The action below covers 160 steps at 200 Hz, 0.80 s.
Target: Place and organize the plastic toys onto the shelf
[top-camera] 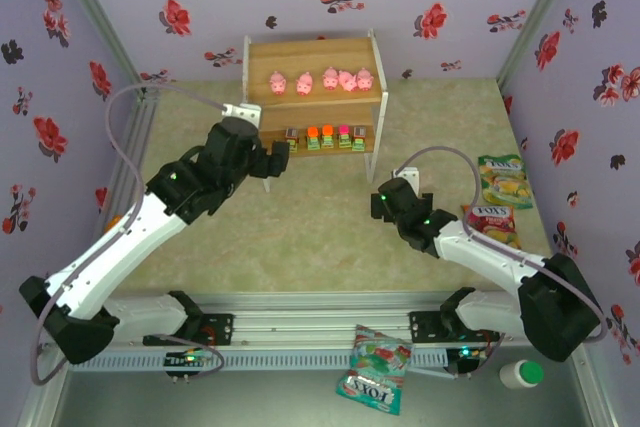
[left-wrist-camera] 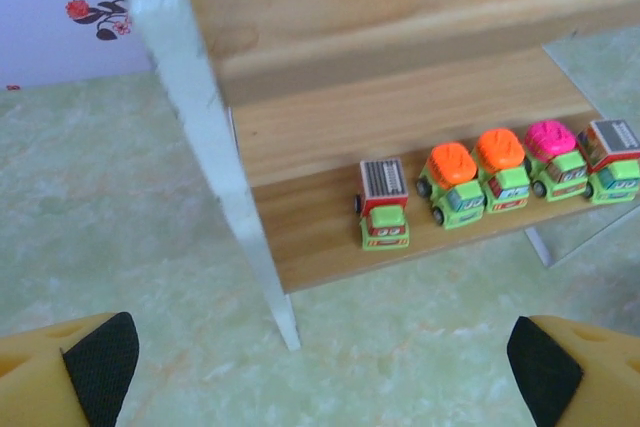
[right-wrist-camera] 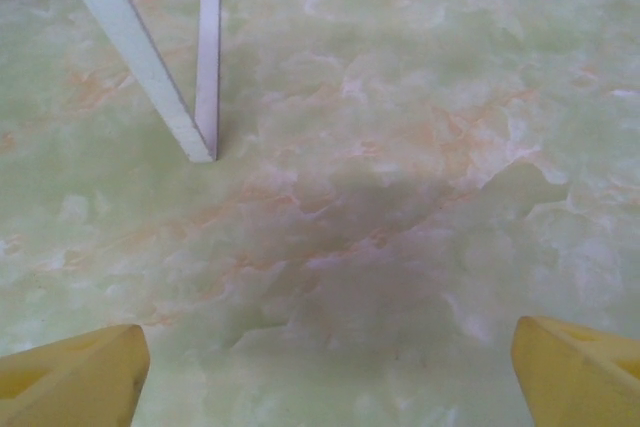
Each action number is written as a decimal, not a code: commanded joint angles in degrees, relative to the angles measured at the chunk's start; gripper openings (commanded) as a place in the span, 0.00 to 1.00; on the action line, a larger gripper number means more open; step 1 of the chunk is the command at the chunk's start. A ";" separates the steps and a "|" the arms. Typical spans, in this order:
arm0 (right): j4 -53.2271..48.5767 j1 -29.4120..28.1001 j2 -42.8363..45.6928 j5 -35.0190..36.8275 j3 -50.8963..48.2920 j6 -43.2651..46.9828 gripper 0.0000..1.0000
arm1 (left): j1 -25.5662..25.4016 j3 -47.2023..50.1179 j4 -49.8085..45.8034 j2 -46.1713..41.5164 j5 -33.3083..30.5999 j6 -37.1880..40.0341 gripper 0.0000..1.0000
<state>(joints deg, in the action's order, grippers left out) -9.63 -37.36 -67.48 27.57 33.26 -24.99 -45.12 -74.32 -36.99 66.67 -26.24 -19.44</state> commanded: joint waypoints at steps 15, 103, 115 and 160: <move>0.00 1.15 1.84 3.64 -1.34 -1.68 0.99 | -0.36 8.15 6.62 -6.10 -0.05 0.09 1.00; -0.20 6.30 7.77 3.09 -4.23 -4.03 0.99 | 4.33 25.03 17.94 -8.89 -6.17 -1.39 1.00; -0.35 7.22 8.72 3.21 -4.61 -4.25 0.99 | 5.68 25.97 18.45 -9.00 -6.99 -1.43 1.00; -1.35 10.41 12.55 4.99 -5.41 -4.78 0.99 | 11.85 31.06 25.58 -9.69 -7.13 2.57 1.00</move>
<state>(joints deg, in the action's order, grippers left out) -9.72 -28.34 -57.01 29.87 28.84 -27.97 -35.79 -47.00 -19.64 58.83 -31.33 -20.32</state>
